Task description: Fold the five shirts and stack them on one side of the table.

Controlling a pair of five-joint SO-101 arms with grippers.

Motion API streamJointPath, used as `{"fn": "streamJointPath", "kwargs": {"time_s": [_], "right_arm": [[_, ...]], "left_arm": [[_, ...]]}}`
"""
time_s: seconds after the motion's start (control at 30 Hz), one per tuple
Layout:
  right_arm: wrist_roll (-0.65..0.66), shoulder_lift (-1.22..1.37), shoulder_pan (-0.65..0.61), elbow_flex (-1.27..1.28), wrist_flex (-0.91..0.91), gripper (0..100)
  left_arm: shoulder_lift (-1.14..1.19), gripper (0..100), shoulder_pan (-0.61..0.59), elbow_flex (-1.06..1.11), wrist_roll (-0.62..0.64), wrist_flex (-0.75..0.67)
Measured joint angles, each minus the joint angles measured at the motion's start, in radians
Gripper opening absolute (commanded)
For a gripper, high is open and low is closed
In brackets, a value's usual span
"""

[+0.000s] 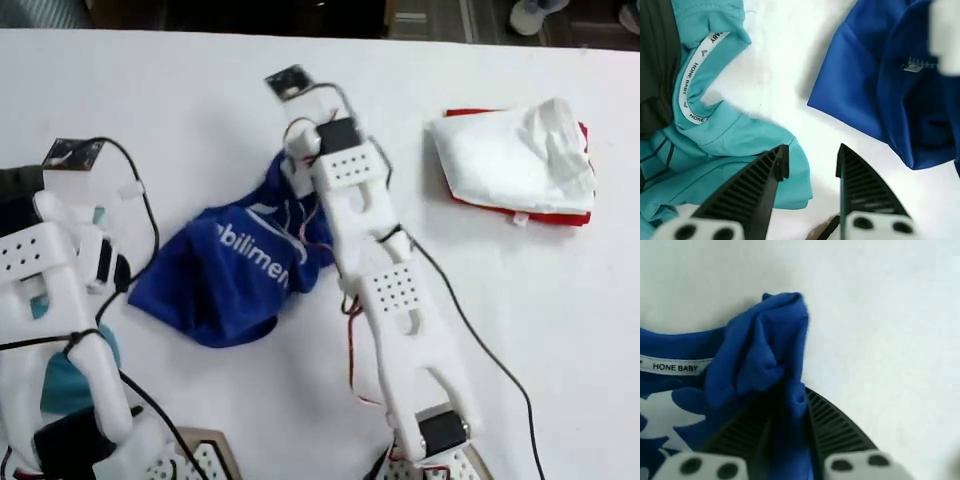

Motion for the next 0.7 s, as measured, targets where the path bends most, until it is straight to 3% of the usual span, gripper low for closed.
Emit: {"fn": "streamJointPath", "kwargs": {"time_s": [0.37, 0.5, 0.7], "right_arm": [[0.0, -0.465, 0.086, 0.084, 0.025, 1.9], [0.0, -0.738, 0.077, 0.342, 0.028, 1.9], [-0.06, -1.224, 0.084, 0.968, 0.026, 1.9]], "left_arm": [[0.0, 18, 0.002, 0.0, 0.0, 0.0], [0.0, 18, 0.002, -0.025, 0.0, 0.0], [0.0, 18, 0.002, -0.14, 0.0, 0.018]]}}
